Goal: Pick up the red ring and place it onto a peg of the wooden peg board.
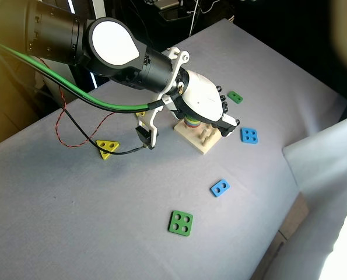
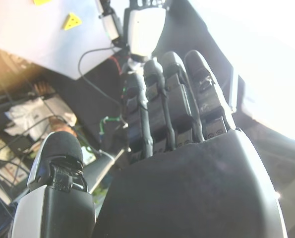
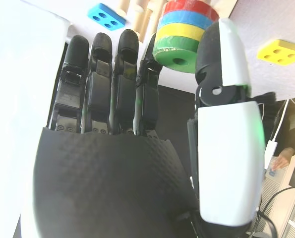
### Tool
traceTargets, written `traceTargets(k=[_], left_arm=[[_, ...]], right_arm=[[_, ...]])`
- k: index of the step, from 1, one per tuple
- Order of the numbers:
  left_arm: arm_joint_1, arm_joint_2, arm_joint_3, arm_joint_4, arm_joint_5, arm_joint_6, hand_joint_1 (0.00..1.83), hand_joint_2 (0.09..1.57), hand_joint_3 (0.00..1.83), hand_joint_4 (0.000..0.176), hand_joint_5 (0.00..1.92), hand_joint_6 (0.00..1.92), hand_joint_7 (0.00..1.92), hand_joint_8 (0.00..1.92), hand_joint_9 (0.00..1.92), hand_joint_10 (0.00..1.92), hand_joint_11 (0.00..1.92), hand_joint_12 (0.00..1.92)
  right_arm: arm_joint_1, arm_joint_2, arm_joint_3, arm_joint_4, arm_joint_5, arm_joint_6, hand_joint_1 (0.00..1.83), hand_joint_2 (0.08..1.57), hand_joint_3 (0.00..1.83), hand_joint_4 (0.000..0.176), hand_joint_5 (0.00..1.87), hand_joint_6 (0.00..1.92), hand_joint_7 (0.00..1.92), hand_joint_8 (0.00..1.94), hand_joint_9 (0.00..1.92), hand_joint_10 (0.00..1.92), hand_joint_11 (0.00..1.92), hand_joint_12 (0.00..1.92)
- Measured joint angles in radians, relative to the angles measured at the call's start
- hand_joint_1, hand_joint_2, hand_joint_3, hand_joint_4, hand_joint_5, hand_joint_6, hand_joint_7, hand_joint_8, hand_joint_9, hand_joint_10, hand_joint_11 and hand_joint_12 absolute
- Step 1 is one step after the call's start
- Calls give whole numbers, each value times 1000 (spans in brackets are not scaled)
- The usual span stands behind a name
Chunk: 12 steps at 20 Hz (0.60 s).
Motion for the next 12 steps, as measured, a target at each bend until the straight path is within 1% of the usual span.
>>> traceTargets(k=[5, 12], left_arm=[[0, 0, 0, 0, 0, 0, 103, 1276, 1, 0, 400, 1, 418, 4, 352, 4, 0, 631], [0, 0, 0, 0, 0, 0, 103, 1271, 0, 0, 407, 2, 415, 1, 346, 2, 0, 631]], right_arm=[[3, 15, -9, 0, -8, -1, 1135, 1158, 0, 0, 883, 1147, 619, 5, 435, 9, 0, 1072], [3, 20, -8, 0, -14, -7, 1134, 1158, 0, 0, 884, 1144, 617, 2, 433, 5, 0, 1060]])
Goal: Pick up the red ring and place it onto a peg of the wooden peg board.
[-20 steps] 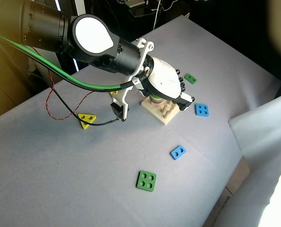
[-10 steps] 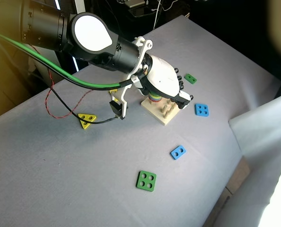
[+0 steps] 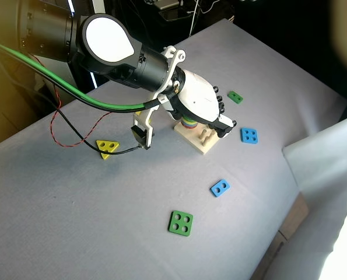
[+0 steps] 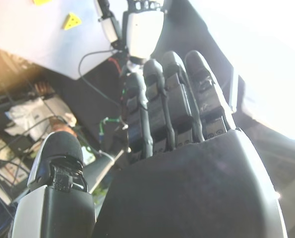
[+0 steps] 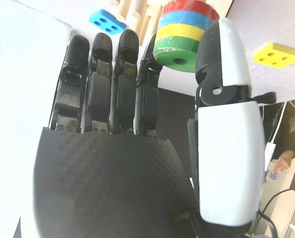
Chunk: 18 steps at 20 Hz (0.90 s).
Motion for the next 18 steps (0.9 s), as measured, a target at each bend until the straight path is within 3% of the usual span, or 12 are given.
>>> traceTargets(k=[18], left_arm=[[0, 0, 1, 0, 0, 0, 93, 1278, 1, 0, 395, 0, 399, 0, 330, 0, 0, 620]], right_arm=[[-18, -2, 0, 0, 0, -12, 1134, 1156, 0, 0, 887, 1142, 625, 5, 439, 7, 0, 1065]])
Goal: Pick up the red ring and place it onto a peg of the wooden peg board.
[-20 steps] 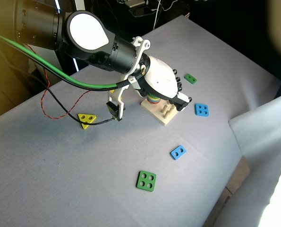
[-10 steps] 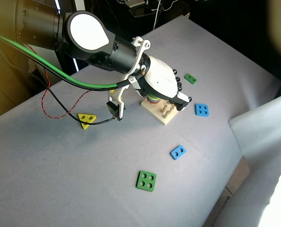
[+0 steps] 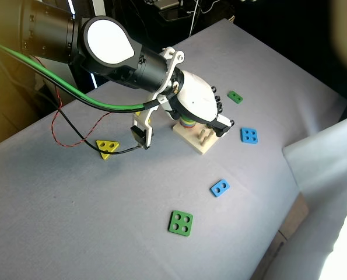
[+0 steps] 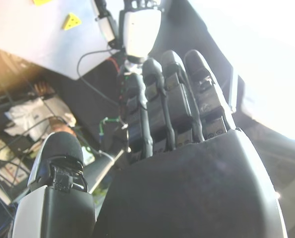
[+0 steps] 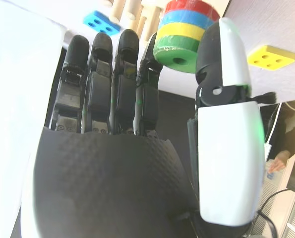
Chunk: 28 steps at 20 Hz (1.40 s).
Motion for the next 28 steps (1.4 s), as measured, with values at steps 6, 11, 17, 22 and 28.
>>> traceTargets(k=[6, 11, 17, 22, 28], left_arm=[[0, 0, 0, 0, 2, 0, 122, 1272, 0, 0, 415, 4, 427, 5, 357, 5, 0, 667], [0, 0, 0, 0, 2, 0, 107, 1274, 1, 0, 405, 0, 413, 0, 340, 0, 0, 614], [0, 0, 0, 0, 2, 0, 126, 1275, 0, 0, 399, 1, 421, 0, 346, 0, 0, 633], [0, 0, 2, 0, 2, 0, 121, 1275, 0, 0, 388, 4, 437, 5, 370, 8, 0, 652], [0, 0, 2, 0, 3, 1, 130, 1274, 0, 0, 407, 6, 442, 5, 367, 5, 0, 670]], right_arm=[[0, 0, 0, 1, 0, 0, 1131, 1163, 1, 0, 871, 1163, 601, 1, 418, 0, 0, 1044], [0, 0, 0, 1, 0, 0, 1124, 1173, 2, 0, 849, 1174, 590, 0, 394, 0, 0, 1033], [0, -1, 0, 1, 0, -3, 990, 1092, 0, 0, 692, 298, 513, 0, 394, 5, 0, 1004], [0, -1, 0, 0, 0, -3, 879, 1085, 1, 0, 719, 72, 501, 1, 396, 1, 0, 1016], [0, -1, 0, 0, 0, -5, 628, 1074, 0, 0, 605, 4, 474, 0, 370, 0, 0, 976]])
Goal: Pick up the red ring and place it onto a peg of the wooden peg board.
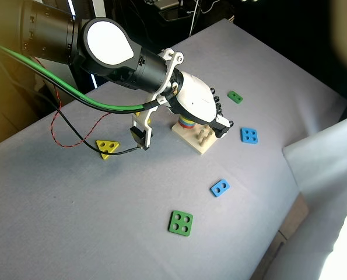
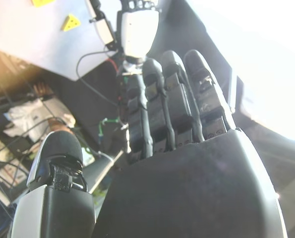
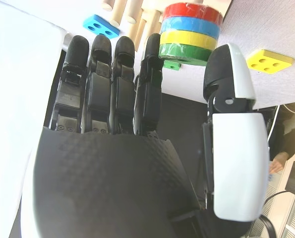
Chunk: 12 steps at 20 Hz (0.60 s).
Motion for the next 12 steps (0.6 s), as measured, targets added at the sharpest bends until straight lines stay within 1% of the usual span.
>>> traceTargets(k=[1, 2, 3, 4, 5, 6, 7, 8, 10, 11, 12], left_arm=[[0, 0, 0, 0, 0, 0, 126, 1275, 0, 0, 400, 2, 424, 2, 348, 2, 0, 639], [0, 0, 0, 0, 0, 0, 131, 1277, 1, 0, 392, 0, 418, 0, 343, 1, 0, 630], [0, 0, 0, 0, 0, 3, 141, 1274, 0, 0, 388, 0, 420, 1, 345, 2, 0, 623], [0, 0, 0, 0, 0, 3, 141, 1272, 0, 0, 401, 6, 428, 4, 349, 3, 0, 622], [0, 0, 0, 0, 0, 3, 122, 1275, 0, 0, 397, 3, 423, 2, 344, 1, 0, 606], [0, 0, 0, 0, 0, 3, 127, 1275, 0, 0, 401, 3, 425, 2, 345, 1, 0, 611], [0, 0, 0, 0, -1, 3, 119, 1274, 0, 0, 399, 2, 423, 2, 345, 1, 0, 615], [0, 0, 0, 0, -1, 3, 119, 1274, 0, 0, 399, 2, 423, 2, 345, 1, 0, 615], [0, 0, 0, 0, -1, 3, 137, 1270, 0, 0, 396, 4, 421, 4, 344, 4, 0, 609], [0, 0, 0, 0, -1, 3, 128, 1272, 0, 0, 394, 2, 419, 2, 341, 2, 0, 609], [0, 0, 0, 0, -2, 3, 114, 1274, 0, 0, 397, 3, 420, 2, 343, 2, 0, 610]], right_arm=[[0, 0, 0, 0, 0, -1, 517, 1058, 0, 0, 542, 1, 452, 0, 362, 0, 0, 977], [0, 0, 0, 0, 0, -2, 465, 1039, 0, 0, 471, 0, 419, 0, 347, 0, 0, 959], [0, 0, 0, 0, 0, -2, 402, 1000, 0, 0, 367, 0, 354, 0, 304, 0, 0, 885], [0, 0, 0, 0, 0, -5, 346, 966, 0, 0, 299, 0, 300, 0, 256, 0, 0, 799], [0, 0, 0, 0, -1, -5, 314, 950, 0, 0, 262, 0, 265, 0, 232, 0, 0, 753], [0, 0, 0, 0, 0, -6, 315, 943, 0, 0, 258, 1, 255, 0, 225, 0, 0, 730], [3, 0, 0, 0, -1, -9, 344, 947, 0, 0, 250, 0, 240, 0, 206, 0, 0, 663], [5, 0, 0, 0, -1, -10, 344, 947, 0, 0, 250, 0, 240, 0, 206, 0, 0, 663], [20, 2, 0, 0, -3, -10, 283, 946, 0, 0, 242, 0, 230, 0, 197, 0, 0, 653], [29, 5, 0, -1, -3, -12, 286, 940, 0, 0, 238, 0, 228, 0, 197, 0, 0, 637], [39, 9, 0, -1, 0, -13, 239, 938, 0, 0, 220, 0, 213, 0, 184, 0, 0, 593]])
